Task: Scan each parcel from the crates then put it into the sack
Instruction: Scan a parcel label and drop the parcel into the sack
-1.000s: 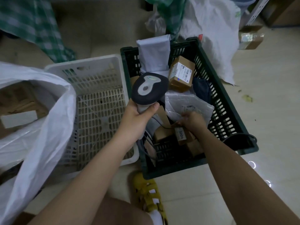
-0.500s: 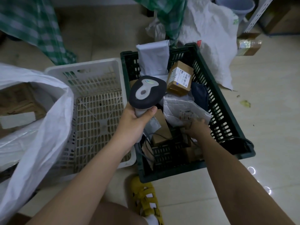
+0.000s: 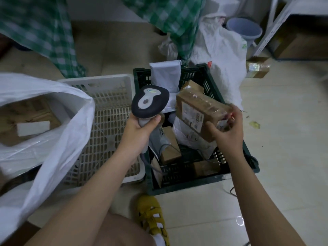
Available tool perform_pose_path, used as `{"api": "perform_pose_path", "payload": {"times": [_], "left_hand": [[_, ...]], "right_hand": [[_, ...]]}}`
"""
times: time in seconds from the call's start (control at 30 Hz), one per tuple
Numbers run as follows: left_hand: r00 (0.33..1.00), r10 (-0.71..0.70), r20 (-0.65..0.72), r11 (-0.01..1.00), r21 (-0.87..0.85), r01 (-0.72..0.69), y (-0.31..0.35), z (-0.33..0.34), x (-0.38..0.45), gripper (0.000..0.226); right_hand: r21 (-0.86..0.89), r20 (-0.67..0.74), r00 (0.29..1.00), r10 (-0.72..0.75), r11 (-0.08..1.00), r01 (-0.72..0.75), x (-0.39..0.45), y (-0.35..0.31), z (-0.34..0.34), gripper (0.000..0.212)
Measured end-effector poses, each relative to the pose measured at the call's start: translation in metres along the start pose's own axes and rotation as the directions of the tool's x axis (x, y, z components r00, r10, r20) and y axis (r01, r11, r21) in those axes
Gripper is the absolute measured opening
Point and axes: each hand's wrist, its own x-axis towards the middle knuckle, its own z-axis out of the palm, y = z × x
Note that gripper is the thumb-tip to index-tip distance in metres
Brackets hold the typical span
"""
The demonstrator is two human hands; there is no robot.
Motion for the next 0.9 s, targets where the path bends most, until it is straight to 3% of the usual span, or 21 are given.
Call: {"api": "perform_pose_path", "payload": {"times": [0.07,0.1,0.23,0.43,0.63,0.77,0.9], "left_hand": [[1.000,0.001,-0.022,1.000,-0.018,-0.001,0.002,-0.004,-0.010,0.028],[1.000,-0.001,-0.025,1.000,-0.028,0.000,0.002,-0.006,-0.016,0.026],[0.999,-0.032,-0.033,0.998,-0.055,0.030,0.002,-0.019,-0.037,0.032],[0.998,-0.006,-0.059,0.998,-0.067,0.002,0.004,-0.047,-0.060,0.032],[1.000,-0.023,-0.003,1.000,0.001,0.023,-0.005,-0.062,-0.075,0.045],[0.999,-0.032,0.023,0.999,0.016,0.032,-0.010,-0.067,-0.074,0.051],[0.996,-0.017,0.093,0.999,0.042,0.013,-0.014,-0.067,-0.071,0.051]], "right_hand": [[0.289,0.053,0.938,0.342,0.894,-0.342,-0.002,-0.008,0.000,0.087],[0.326,0.111,0.894,0.434,0.834,-0.445,-0.003,-0.009,-0.001,0.092],[0.276,0.288,0.817,0.500,0.773,-0.571,-0.020,-0.021,-0.003,0.060],[0.276,0.355,0.827,0.436,0.796,-0.538,-0.056,-0.051,-0.003,0.038],[0.244,0.307,0.865,0.395,0.846,-0.473,-0.065,-0.074,0.002,0.059],[0.180,0.271,0.873,0.405,0.870,-0.460,-0.063,-0.079,0.006,0.054],[0.047,0.271,0.913,0.306,0.943,-0.330,-0.035,-0.099,0.007,0.050]]}}
